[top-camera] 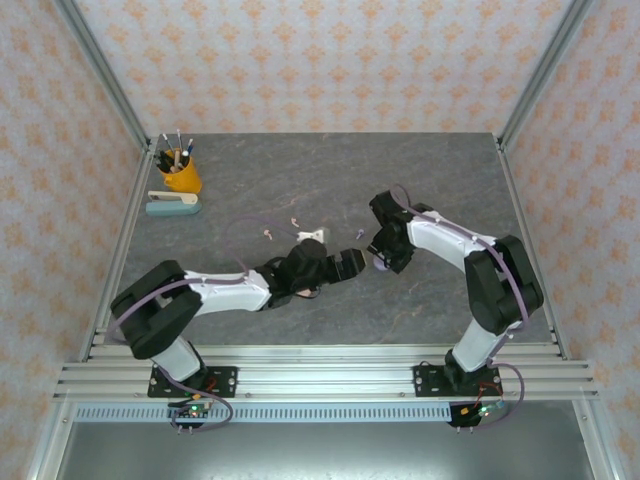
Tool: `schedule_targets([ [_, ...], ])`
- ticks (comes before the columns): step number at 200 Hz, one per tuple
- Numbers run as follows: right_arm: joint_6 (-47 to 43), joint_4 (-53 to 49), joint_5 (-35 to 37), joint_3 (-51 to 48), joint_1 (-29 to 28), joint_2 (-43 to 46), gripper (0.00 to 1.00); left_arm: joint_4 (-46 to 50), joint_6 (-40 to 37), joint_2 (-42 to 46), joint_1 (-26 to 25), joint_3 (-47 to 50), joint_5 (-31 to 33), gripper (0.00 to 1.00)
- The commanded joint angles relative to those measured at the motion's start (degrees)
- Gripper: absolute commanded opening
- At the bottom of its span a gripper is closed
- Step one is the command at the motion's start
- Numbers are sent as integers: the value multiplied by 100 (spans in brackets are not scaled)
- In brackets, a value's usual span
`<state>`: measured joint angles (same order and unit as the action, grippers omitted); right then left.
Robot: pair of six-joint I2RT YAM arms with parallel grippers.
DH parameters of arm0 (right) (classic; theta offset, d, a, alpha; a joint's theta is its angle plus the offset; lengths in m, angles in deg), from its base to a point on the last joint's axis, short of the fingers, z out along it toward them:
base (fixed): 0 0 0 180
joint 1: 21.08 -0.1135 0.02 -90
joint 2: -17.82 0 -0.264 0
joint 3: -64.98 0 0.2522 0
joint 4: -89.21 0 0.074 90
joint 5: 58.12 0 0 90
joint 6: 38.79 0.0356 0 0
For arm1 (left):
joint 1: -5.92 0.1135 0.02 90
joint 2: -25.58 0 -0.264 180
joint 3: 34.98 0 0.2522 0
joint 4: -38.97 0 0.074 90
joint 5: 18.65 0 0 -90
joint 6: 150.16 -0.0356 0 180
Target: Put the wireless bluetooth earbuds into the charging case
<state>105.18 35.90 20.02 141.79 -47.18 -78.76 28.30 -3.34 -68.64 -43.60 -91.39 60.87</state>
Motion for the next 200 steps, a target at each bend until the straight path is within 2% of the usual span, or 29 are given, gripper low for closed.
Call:
schedule_targets([
  [1,109,-97,-45,199,60,145,52,-873,-147,-341,-72,-94,103,99],
  [32,148,-125,-139,190,132,156,52,-1447,-48,-843,-123,-185,11,99],
  [99,199,-202,-253,321,136,166,52,-1777,-101,-1208,-138,-357,87,95],
  [200,551,47,-632,204,142,208,52,-2364,108,-1702,-146,-472,212,76],
])
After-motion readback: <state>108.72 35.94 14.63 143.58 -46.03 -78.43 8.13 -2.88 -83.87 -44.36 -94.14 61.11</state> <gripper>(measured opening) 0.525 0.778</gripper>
